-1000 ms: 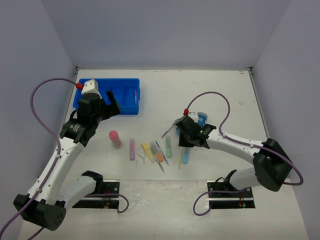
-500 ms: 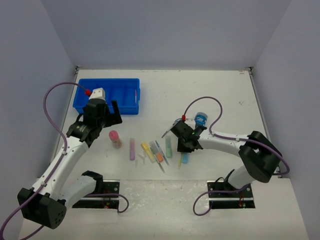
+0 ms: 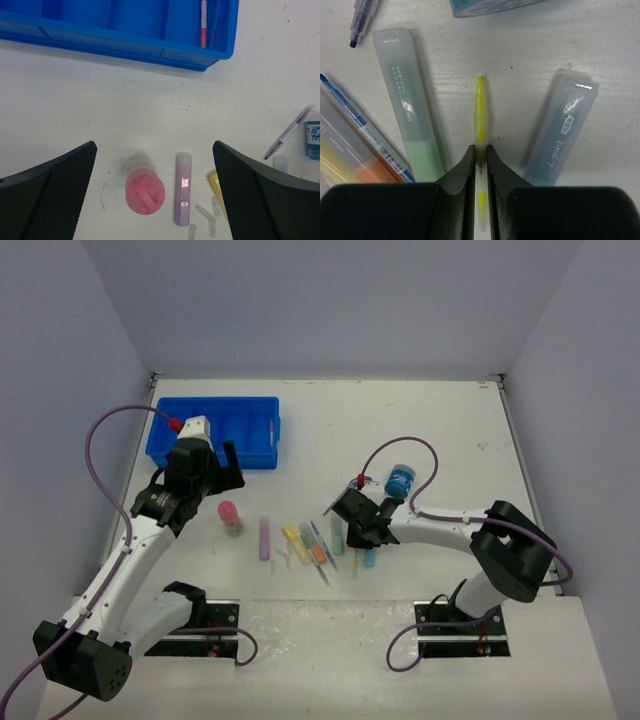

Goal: Sort the stationery into containers
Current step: Pick up the pen from the center of the board, then close the pen cap on the pen.

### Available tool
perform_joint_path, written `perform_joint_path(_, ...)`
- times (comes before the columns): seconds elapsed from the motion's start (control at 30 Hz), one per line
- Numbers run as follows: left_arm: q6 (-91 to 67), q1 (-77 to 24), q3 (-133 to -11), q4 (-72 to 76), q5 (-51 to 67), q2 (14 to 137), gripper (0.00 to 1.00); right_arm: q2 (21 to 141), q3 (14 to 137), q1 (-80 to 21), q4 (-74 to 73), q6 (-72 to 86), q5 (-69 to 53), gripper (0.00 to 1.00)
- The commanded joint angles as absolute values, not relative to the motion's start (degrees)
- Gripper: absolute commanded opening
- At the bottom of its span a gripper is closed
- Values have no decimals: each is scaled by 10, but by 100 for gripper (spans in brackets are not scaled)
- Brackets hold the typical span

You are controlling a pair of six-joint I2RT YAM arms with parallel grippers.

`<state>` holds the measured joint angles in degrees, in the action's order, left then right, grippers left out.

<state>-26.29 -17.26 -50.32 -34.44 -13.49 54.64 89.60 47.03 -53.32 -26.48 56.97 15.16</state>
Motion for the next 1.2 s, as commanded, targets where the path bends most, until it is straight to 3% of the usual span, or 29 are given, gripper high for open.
perform_joint_path(0.0, -253, -172, -538, -337, -118, 532, 100, 884, 463, -546, -306, 598, 186, 0)
perform_joint_path(0.27, -332, -221, -533, -328, -96, 535, 100, 723, 535, -548, -389, 518, 278, 0)
perform_joint_path(0.5, -483, -442, -500, -333, -241, 554, 100, 654, 553, -522, -396, 444, 336, 0)
perform_joint_path(0.67, -565, -516, -466, -364, -293, 577, 98, 645, 533, -501, -394, 433, 346, 0)
perform_joint_path(0.87, -629, -585, -440, -357, -302, 642, 81, 646, 507, -471, -360, 410, 331, 0)
perform_joint_path(1.0, -651, -605, -443, -355, -308, 672, 56, 650, 497, -458, -330, 393, 311, 0)
perform_joint_path(1.17, -669, -606, -436, -358, -329, 679, 35, 656, 492, -449, -319, 383, 308, 0)
